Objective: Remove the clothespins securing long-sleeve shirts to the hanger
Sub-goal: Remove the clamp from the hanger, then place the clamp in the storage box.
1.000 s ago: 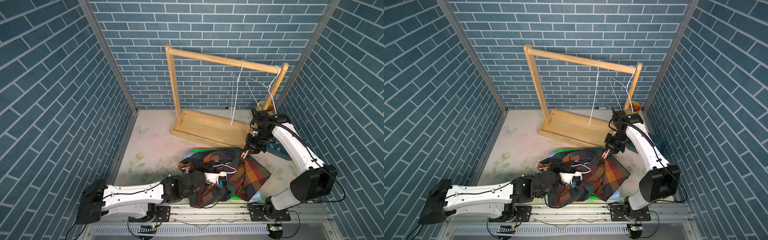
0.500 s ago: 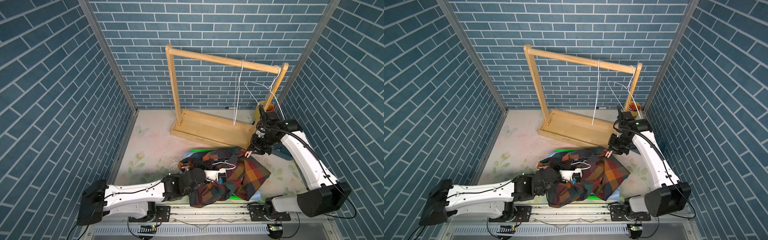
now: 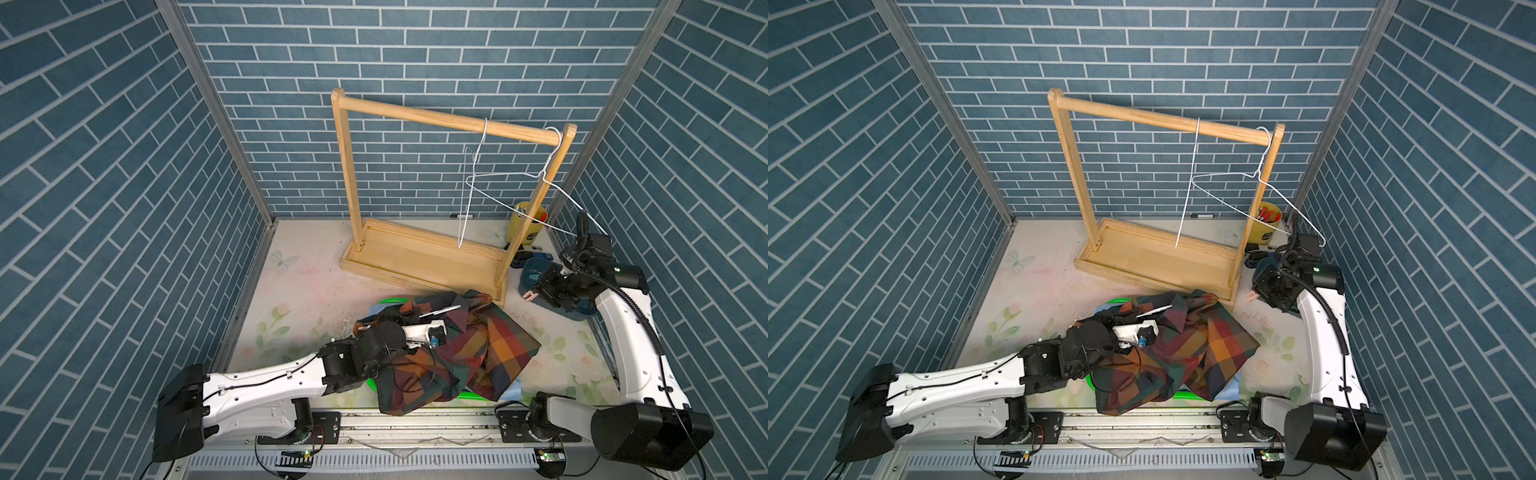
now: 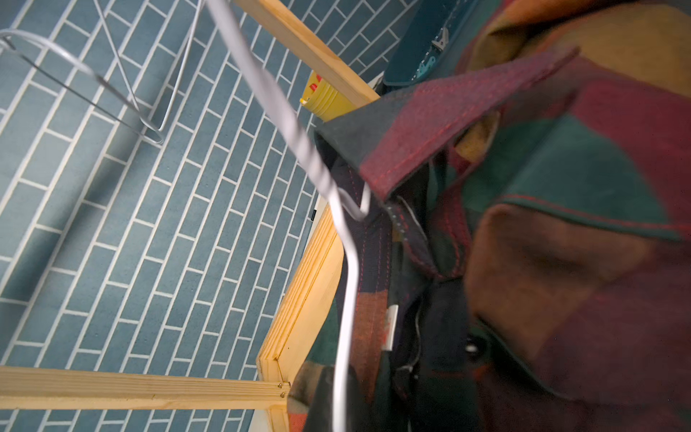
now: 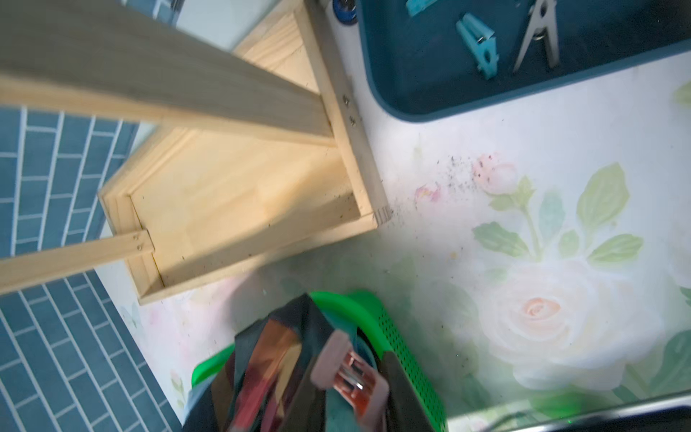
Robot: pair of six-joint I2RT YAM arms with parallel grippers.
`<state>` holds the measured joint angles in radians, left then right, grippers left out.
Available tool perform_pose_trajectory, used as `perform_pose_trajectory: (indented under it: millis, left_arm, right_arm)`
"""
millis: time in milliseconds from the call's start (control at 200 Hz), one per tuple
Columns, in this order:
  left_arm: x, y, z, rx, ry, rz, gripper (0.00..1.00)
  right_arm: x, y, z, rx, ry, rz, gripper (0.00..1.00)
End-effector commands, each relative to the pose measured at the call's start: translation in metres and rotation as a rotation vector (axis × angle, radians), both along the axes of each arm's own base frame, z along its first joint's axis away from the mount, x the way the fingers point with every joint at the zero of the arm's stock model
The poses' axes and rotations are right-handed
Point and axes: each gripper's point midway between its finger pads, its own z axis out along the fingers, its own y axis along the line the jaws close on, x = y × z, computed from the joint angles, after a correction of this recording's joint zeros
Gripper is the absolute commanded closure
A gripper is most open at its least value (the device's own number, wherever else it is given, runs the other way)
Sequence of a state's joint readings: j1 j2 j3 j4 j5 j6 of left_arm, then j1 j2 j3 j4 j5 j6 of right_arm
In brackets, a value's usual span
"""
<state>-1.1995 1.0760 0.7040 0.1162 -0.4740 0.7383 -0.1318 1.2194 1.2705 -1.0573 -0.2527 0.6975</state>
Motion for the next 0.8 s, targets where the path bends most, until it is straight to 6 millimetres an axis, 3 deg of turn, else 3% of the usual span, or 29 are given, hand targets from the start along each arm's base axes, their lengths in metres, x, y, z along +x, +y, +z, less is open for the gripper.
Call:
perform_pose_trajectory:
  millis: [0,155,270,380,545,640,795]
  left_arm:
    - [-0.002,0.000,0.011,-0.059,0.035,-0.004,1.00]
    - [-0.004,0.000,0.012,-0.078,0.052,-0.011,1.00]
    - [-0.004,0.003,0.016,-0.086,0.049,-0.007,1.00]
    - [-0.005,0.006,0.018,-0.088,0.051,-0.002,1.00]
    - [-0.006,0.009,0.023,-0.097,0.049,0.000,1.00]
    - [-0.007,0.009,0.024,-0.104,0.051,-0.005,1.00]
    - [-0.007,0.008,0.020,-0.090,0.062,-0.005,1.00]
  right_arm:
    - [0.037,-0.046,-0.011,-0.052,-0.052,-0.177,1.00]
    - [0.076,-0.096,-0.045,-0.069,-0.021,-0.297,1.00]
    - [0.104,-0.115,-0.070,-0.107,0.034,-0.302,1.00]
    - [0.118,-0.136,-0.063,-0.224,-0.019,-0.345,1.00]
    - [0.110,-0.133,-0.069,-0.207,-0.054,-0.381,1.00]
    - [0.107,-0.134,-0.086,-0.193,-0.062,-0.418,1.00]
    - [0.123,-0.137,-0.106,-0.143,-0.089,-0.468,1.00]
